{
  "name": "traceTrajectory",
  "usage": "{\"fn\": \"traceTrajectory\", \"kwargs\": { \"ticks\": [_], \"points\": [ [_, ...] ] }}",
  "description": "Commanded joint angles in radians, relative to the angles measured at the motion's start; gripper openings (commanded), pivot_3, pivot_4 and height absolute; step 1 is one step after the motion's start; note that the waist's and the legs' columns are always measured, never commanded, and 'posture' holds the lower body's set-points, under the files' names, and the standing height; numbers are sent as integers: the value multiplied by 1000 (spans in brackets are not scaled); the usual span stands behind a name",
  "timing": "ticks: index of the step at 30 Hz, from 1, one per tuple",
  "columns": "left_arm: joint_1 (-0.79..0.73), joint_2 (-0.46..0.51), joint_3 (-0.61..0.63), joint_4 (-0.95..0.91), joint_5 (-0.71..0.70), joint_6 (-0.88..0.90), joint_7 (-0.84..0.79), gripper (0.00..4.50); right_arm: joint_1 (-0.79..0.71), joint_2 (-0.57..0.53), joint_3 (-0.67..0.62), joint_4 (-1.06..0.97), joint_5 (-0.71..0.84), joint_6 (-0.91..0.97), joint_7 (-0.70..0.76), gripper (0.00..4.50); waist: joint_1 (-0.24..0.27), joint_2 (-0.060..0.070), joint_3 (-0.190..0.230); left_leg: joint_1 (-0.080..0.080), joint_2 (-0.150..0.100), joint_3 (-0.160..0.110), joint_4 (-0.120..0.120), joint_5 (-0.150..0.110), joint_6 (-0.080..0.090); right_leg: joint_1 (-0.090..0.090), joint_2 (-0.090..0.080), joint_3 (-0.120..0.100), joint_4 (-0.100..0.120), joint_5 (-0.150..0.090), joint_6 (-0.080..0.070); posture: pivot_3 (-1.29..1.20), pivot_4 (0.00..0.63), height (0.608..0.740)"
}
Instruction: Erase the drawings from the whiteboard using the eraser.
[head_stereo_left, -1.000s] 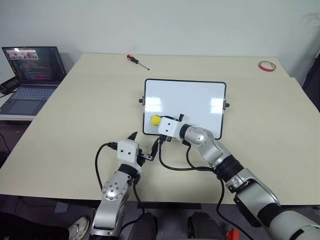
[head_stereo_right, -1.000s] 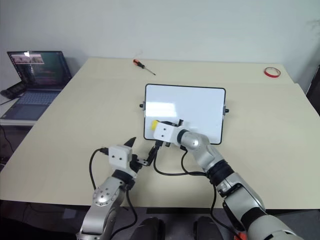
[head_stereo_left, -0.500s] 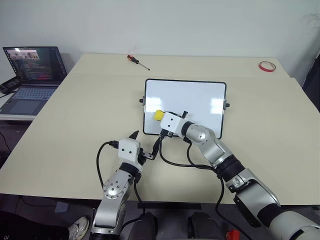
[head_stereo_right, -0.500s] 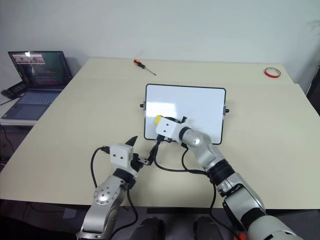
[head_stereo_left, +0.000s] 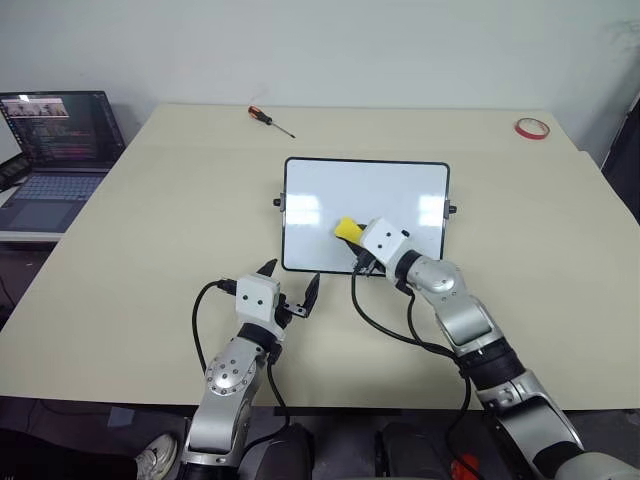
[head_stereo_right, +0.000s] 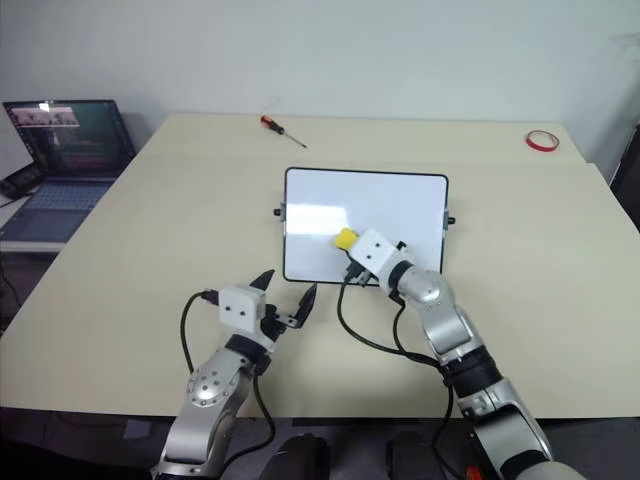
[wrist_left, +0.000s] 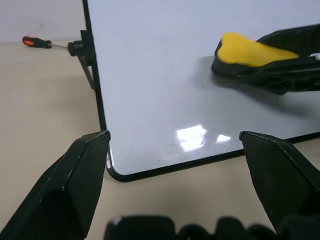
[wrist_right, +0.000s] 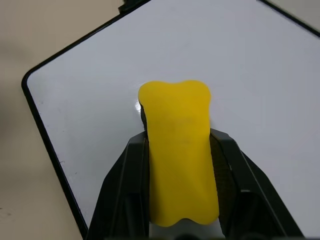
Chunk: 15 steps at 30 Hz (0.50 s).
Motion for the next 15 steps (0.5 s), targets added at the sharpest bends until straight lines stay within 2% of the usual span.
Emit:
{"fn": "traceTrajectory", "kwargs": {
  "ticks": [1, 8, 15],
  "points": [
    [-26, 20, 6, -29, -50, 1, -55, 4500, 50, -14, -56, -168, 41, 92, 2, 1269, 1, 0, 0, 0, 0, 0, 0, 0, 0, 0, 0, 0, 0, 0, 0, 0, 150, 740],
    [-120, 126, -6, 7, -149, 18, -261, 4500, 149, -60, -134, -365, 25, 250, -51, 1269, 2, 0, 0, 0, 0, 0, 0, 0, 0, 1, 0, 0, -1, 0, 0, 0, 150, 740],
    [-370, 172, -89, 203, -188, -24, -532, 4500, 256, -77, -310, -550, 4, 589, -150, 1269, 7, 0, 0, 0, -2, -1, 0, 0, 0, 2, 0, -2, -3, 0, 0, 0, 150, 740]
  ]
}}
